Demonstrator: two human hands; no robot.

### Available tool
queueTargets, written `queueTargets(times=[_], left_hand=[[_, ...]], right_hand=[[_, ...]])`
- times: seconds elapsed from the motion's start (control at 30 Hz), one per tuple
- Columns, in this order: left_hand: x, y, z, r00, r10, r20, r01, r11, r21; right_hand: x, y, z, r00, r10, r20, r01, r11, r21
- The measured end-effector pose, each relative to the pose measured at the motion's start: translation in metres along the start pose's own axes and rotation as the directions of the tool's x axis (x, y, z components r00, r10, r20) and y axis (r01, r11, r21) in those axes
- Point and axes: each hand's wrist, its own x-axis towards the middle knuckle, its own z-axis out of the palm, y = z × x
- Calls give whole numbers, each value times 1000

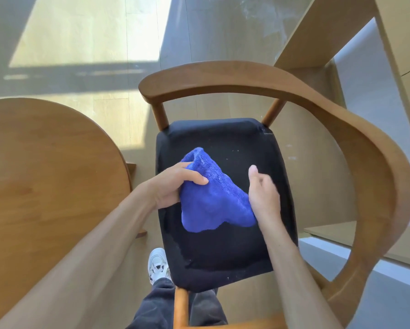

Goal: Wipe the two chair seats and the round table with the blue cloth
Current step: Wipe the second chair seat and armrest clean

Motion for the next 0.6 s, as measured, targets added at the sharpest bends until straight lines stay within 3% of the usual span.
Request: queueTargets(times=[0.03,0.07,0.1,0.13,0.23,0.33,0.43,0.5,0.6], left_hand=[[-2,-1,0,1000,12,-3,-13,998,-65],[-3,-2,0,1000,18,-7,-19,993,-114],[-5,-2,1,1000,16,-15,-18,989,-147],[-5,-4,0,999,9,-45,-16,985,-171],[-5,-5,-7,985,-14,-169,-25,974,-225],[-6,-4,-13,979,10,-204,-49,981,-189],[-6,0,-11,967,57,-248,-90,988,-123],[-2,4,-13,910,105,-401,-114,993,0],[4,5,-17,816,196,-545,-27,953,302]], right_hand=[[-4,4,2,973,164,164,-171,985,28],[-9,8,4,895,254,366,-317,941,122],[-14,11,5,822,231,521,-402,883,243],[-17,13,6,794,142,591,-428,822,377],[-17,13,8,879,-74,471,-295,691,659],[-8,5,4,937,-149,317,-78,793,604],[-4,-3,-1,943,-169,287,-20,832,555],[-3,-7,0,942,-185,279,-20,801,598],[-2,-10,1,956,-177,236,-8,784,621]])
